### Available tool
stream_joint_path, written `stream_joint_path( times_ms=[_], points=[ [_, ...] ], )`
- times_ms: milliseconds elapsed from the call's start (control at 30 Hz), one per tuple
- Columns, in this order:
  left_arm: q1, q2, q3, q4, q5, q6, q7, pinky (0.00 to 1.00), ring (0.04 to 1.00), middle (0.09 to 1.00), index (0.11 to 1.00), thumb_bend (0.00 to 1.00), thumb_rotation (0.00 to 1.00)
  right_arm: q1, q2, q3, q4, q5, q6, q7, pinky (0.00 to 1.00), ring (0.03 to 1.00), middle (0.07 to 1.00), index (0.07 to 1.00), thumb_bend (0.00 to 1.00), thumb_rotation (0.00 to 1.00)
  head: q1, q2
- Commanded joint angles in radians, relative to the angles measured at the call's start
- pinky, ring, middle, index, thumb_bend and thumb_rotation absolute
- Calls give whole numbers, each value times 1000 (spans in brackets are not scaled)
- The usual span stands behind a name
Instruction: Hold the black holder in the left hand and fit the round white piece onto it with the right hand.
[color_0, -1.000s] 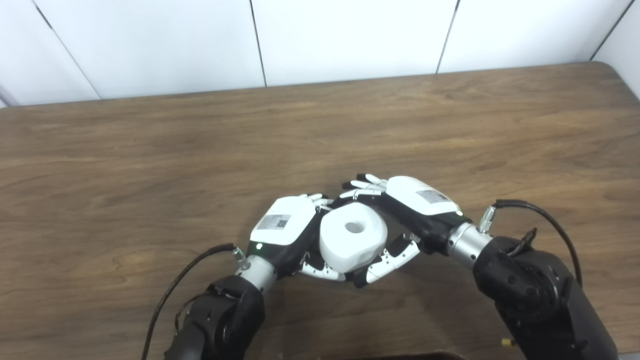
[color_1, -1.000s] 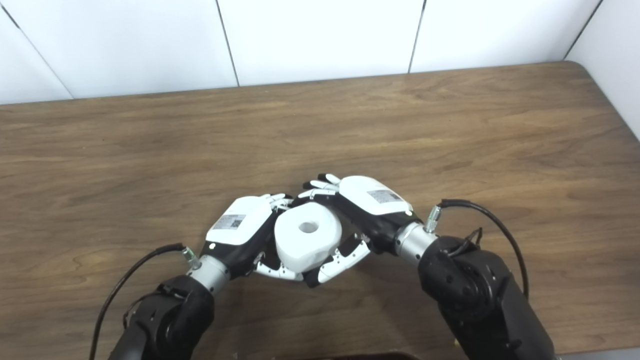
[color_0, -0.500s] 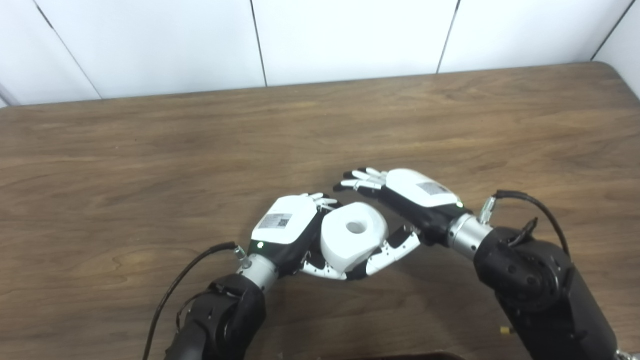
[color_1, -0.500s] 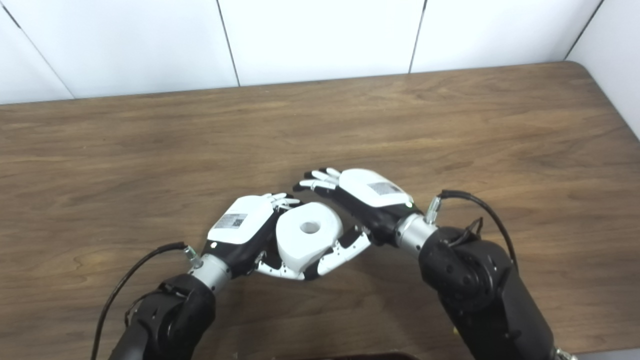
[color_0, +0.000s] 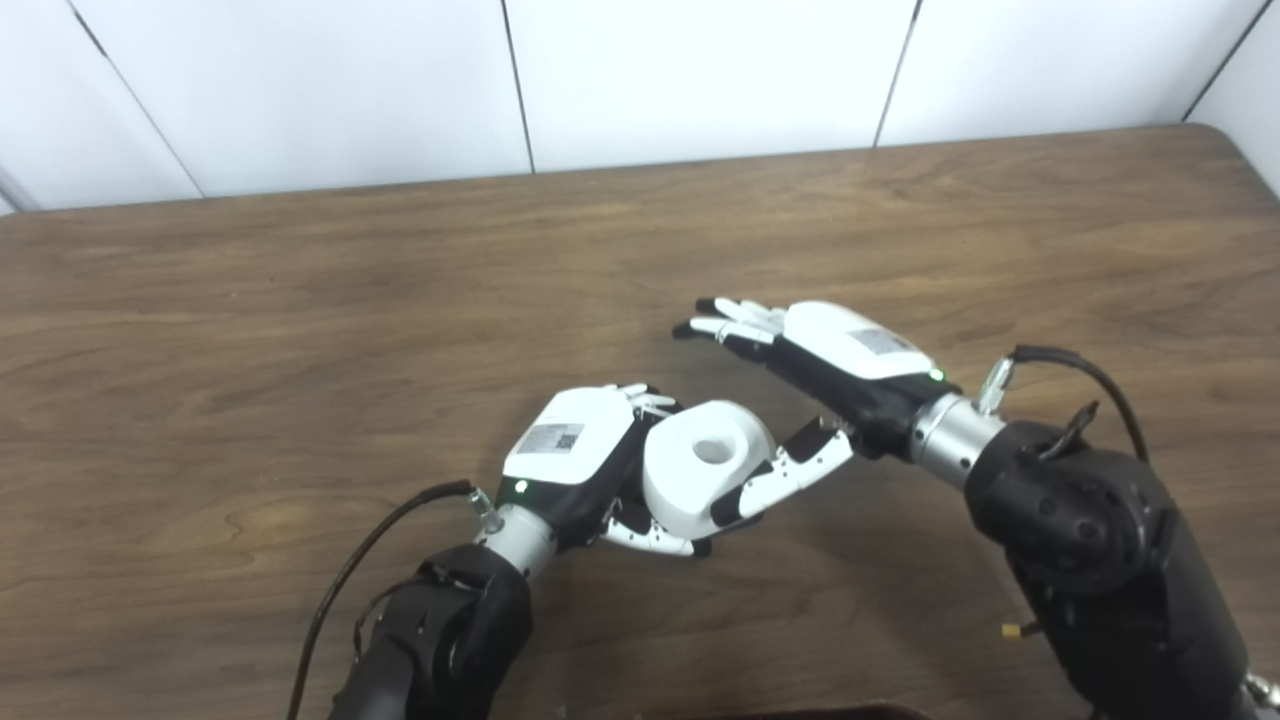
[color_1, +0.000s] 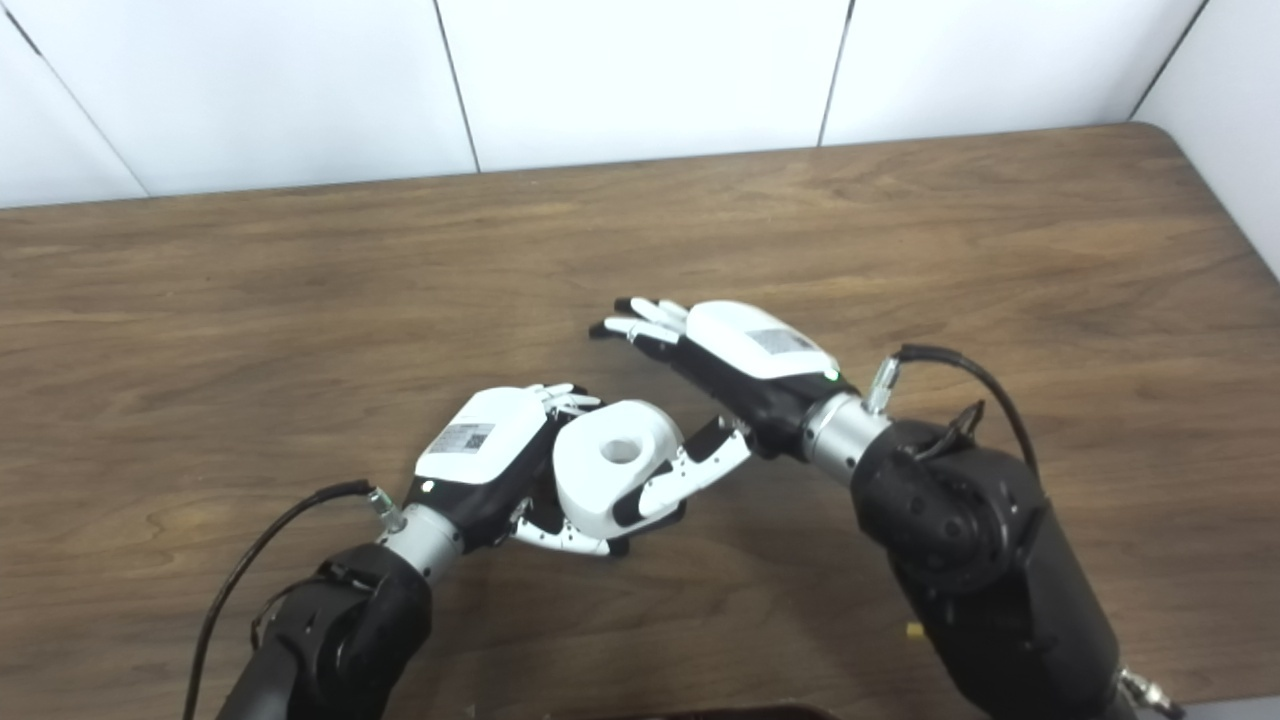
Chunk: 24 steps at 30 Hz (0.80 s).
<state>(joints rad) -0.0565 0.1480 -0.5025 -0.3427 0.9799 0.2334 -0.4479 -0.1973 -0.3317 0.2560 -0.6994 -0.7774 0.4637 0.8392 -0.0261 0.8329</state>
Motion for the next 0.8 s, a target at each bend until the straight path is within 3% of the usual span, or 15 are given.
stream_joint_path(
  times_ms=[0, 167, 267, 467, 567, 767],
  points=[
    [21, 14, -4, 60, -11, 31, -52, 889, 896, 813, 487, 516, 55, -44, 2, -32, -48, 0, 5, 28, 1000, 1000, 1000, 942, 1000, 472, -1, 0],
    [18, 16, -6, 62, -6, 33, -57, 890, 896, 813, 487, 516, 56, -85, 21, -106, -74, 0, 6, 122, 1000, 1000, 1000, 965, 1000, 483, -1, 0],
    [19, 16, -6, 57, -3, 38, -62, 890, 896, 813, 487, 516, 56, -133, -1, -122, -96, -27, 6, 187, 997, 1000, 1000, 980, 1000, 534, 4, 5],
    [20, 18, -6, 48, -2, 42, -71, 889, 896, 814, 488, 516, 56, -257, -46, -264, -155, -3, 6, 396, 991, 1000, 1000, 999, 1000, 515, 1, 9],
    [19, 21, -6, 44, 1, 42, -75, 884, 895, 815, 488, 516, 57, -304, -78, -300, -142, 6, 6, 421, 942, 1000, 1000, 998, 1000, 513, 3, 10],
    [23, 21, -6, 32, 4, 48, -84, 878, 892, 815, 488, 516, 56, -315, -101, -299, -123, 18, 6, 426, 902, 1000, 1000, 981, 1000, 494, 6, 12]
  ],
)
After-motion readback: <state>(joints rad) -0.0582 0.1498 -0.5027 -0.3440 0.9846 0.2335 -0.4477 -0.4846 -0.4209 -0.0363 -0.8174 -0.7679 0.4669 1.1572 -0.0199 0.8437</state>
